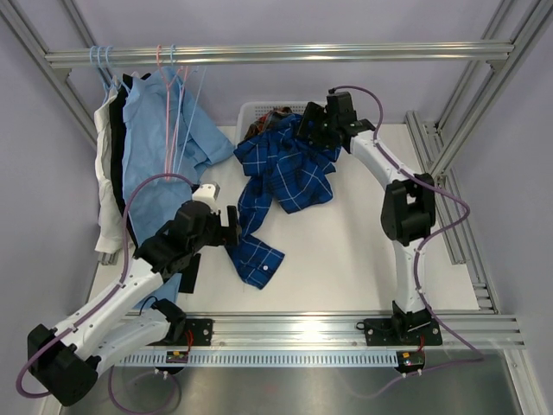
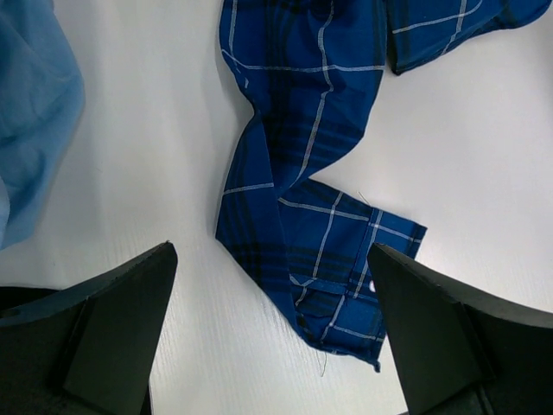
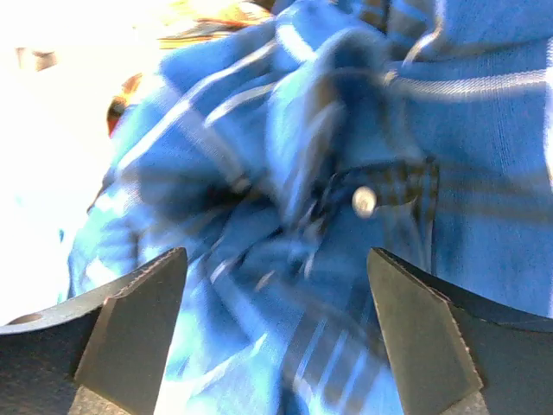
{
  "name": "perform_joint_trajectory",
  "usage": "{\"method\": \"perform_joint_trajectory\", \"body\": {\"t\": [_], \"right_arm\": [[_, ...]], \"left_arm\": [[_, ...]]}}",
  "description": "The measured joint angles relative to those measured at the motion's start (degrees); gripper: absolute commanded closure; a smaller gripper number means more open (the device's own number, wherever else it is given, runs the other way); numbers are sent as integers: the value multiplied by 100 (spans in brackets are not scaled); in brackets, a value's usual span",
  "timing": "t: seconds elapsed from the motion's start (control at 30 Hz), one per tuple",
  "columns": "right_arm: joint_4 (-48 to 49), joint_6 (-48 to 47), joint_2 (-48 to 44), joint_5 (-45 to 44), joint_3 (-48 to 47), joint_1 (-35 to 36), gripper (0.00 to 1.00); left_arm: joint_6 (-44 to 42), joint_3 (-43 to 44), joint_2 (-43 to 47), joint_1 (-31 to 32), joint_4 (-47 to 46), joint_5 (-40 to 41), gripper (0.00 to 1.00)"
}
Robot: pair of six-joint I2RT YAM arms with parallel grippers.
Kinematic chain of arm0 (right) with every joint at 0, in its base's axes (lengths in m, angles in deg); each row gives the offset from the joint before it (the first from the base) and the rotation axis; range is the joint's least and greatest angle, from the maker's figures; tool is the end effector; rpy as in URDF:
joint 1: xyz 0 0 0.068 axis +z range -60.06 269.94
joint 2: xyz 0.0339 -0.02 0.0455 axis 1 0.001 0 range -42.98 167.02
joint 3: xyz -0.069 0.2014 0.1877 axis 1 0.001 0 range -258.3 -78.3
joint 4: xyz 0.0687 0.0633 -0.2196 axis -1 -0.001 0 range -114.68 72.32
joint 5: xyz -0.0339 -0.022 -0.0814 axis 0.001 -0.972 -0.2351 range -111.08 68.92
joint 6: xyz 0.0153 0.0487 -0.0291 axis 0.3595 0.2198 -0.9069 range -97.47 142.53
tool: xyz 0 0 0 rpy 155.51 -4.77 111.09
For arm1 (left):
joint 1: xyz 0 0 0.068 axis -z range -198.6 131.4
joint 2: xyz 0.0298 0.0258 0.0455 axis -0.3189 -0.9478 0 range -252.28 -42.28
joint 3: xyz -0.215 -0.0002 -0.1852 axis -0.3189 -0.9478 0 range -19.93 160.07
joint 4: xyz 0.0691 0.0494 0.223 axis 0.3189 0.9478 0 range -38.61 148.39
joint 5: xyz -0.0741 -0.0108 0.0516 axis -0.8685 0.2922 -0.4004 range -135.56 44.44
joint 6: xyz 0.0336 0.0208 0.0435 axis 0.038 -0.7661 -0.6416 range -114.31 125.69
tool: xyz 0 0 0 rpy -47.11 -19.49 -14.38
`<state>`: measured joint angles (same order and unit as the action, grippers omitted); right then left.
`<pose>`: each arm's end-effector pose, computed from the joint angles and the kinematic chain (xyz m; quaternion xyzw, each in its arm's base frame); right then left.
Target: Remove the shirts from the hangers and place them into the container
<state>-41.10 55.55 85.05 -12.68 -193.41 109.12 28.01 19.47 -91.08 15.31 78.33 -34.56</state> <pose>0.4811 0.1739 0.2708 0.0744 0.8875 0.2567 0.3755 0.1369 -0.0819 0.2752 0.0466 0.8881 -0.1363 0.4366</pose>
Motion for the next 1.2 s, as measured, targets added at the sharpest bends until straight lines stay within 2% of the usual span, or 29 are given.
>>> {"method": "perform_joint_trajectory", "body": {"t": [0.23, 0.4, 0.67, 0.83, 0.93, 0.97, 1.03, 1.1, 1.2], "right_arm": [[203, -437, -1550, 61, 1145, -7, 0], [361, -647, -2612, 179, 2463, -7, 0], [358, -1023, -4395, 254, 4852, -7, 1], [396, -1080, -5475, 461, 5834, -7, 1], [439, -1104, -5821, 590, 6135, -7, 1], [476, -1123, -5886, 629, 6229, -7, 0], [483, -1176, -5956, 699, 6356, -7, 0], [472, -1233, -5987, 767, 6439, -7, 1], [461, -1338, -6046, 798, 6481, -7, 1]], "left_arm": [[144, 254, -422, 0, -120, -118, 1], [398, 387, -1012, 33, -361, -162, 1], [815, 452, -2603, 260, -914, -35, 1], [1034, 540, -3456, 334, -1202, 273, 5], [1204, 664, -3943, 334, -1335, 463, 23], [1250, 706, -4098, 332, -1390, 533, 46], [1311, 868, -4452, 332, -1453, 717, 76], [1344, 1093, -4677, 321, -1515, 785, 96], [1263, 1504, -5021, 321, -1596, 872, 100]]}}
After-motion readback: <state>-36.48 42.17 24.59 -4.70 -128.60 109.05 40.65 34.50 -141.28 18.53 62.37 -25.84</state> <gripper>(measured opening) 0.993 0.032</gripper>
